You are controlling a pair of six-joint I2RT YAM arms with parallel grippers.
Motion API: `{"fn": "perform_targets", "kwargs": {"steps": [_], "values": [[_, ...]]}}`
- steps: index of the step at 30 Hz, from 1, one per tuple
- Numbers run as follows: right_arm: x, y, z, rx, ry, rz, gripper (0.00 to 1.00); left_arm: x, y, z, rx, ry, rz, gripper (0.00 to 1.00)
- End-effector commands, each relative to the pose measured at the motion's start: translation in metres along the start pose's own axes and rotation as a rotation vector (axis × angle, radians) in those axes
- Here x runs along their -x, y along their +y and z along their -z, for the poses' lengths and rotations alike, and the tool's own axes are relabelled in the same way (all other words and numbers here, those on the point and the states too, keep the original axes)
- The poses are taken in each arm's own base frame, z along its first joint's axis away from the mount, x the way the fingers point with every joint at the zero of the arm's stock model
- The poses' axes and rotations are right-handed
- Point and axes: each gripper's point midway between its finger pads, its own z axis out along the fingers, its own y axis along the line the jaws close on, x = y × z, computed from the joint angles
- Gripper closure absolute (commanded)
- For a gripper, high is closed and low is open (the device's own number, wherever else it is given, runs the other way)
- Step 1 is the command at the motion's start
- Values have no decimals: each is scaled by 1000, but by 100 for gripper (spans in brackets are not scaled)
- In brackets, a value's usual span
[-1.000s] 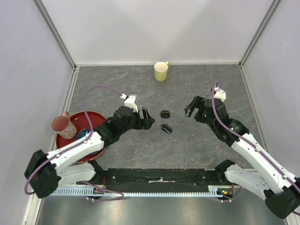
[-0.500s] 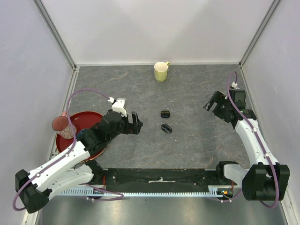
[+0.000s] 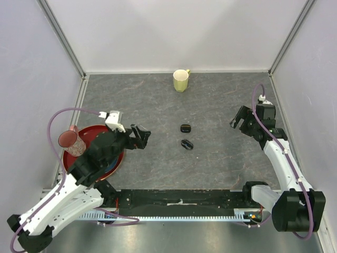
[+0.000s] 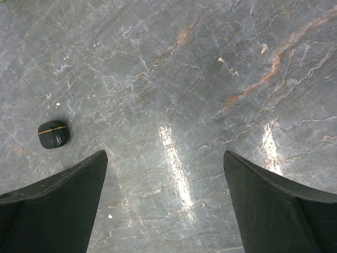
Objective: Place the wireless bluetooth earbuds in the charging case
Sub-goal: Reset both arms
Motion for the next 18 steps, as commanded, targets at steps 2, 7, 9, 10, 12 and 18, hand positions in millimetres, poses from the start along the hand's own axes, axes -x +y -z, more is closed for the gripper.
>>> {"fn": "perform_targets", "kwargs": {"steps": [2,7,9,10,12,18], "values": [[2,4,-11,21,-4,-13,2,18,-12,19,-148,-150,-29,0],[10,10,-12,42,-28,-16,2,2,-22,10,-213,-70,-149,0],[13,12,-12,52,-35,-18,2,5,-17,1,-156,-45,-174,0],[12,12,-12,55,-33,-21,2,5,-15,-5,-134,-35,-180,0],[10,13,-14,60,-29,-25,2,4,-5,-25,-63,-7,-196,0],[12,4,-13,21,-54,-10,2,4,48,-66,-205,30,292,0]]}}
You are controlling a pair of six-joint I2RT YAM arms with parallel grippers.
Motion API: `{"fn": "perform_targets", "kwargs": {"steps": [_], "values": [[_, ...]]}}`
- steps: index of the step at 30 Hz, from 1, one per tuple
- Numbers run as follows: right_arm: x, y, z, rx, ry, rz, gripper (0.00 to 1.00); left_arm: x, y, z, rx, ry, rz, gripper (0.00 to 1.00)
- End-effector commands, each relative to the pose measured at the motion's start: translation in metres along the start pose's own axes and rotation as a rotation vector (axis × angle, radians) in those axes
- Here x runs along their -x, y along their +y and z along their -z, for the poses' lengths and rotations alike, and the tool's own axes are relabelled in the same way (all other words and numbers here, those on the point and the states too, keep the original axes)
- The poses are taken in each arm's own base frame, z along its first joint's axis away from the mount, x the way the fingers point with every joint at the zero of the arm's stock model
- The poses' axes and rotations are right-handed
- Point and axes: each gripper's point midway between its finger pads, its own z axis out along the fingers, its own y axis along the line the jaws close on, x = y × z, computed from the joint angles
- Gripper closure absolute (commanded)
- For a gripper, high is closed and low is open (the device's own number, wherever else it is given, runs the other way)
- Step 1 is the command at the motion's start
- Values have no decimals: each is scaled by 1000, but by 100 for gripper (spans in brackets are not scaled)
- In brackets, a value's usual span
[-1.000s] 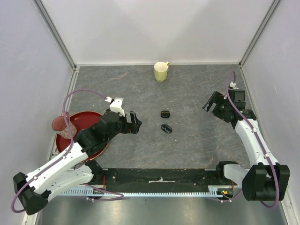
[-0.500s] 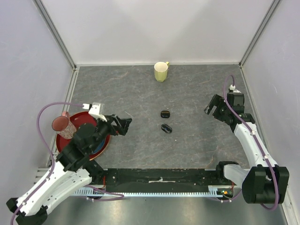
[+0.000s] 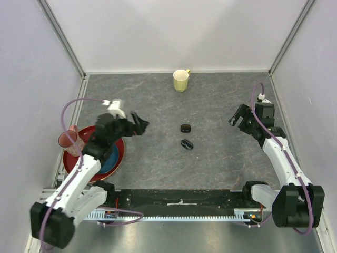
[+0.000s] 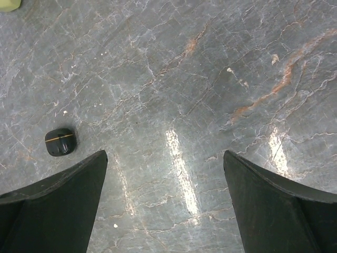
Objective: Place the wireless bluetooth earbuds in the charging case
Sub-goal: Reset both arms
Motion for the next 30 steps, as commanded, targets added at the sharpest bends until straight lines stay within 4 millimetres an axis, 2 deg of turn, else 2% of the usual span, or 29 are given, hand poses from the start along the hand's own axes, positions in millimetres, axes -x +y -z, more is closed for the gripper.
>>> {"fn": "perform_targets", "kwargs": {"steps": [1,3,4,5,6,7,10,11,13,14,16,17,19,20,22,24,28,30], "values": [[12,-2,2,-12,-63,12,2,19,22,-4,-178,-61,307,0],[16,-6,6,-30,-94,17,2,30,32,1,-108,-76,235,0],[18,-10,6,-52,-110,13,2,23,38,4,-64,-44,248,0],[17,-19,5,-90,-126,12,2,35,40,8,-34,-73,215,0],[21,-19,7,-88,-158,14,2,41,42,13,-8,-95,203,0],[22,-22,7,-102,-172,13,2,39,48,16,35,-92,209,0],[25,-33,9,-147,-222,-5,2,51,62,28,151,-139,127,0],[25,-35,11,-155,-233,-9,2,45,59,29,156,-117,72,0],[30,-38,12,-170,-273,-18,2,51,60,35,209,-146,20,0],[33,-38,13,-168,-300,-19,2,47,48,34,190,-135,-31,0],[36,-40,15,-180,-332,-17,2,47,51,34,256,-146,-64,0],[38,-39,16,-172,-357,-8,2,42,43,31,243,-134,-79,0],[43,-45,18,-197,-395,-4,2,41,41,29,265,-131,-74,0],[38,-38,16,-177,-396,19,2,37,37,26,256,-123,-66,0],[36,-41,15,-192,-400,31,2,40,34,25,261,-131,-58,0],[33,-41,12,-195,-391,42,2,47,28,29,243,-164,-43,0],[28,-38,8,-211,-388,91,2,51,32,38,257,-215,-43,0],[33,-40,12,-246,-433,111,2,54,33,42,265,-230,-34,0]]}}
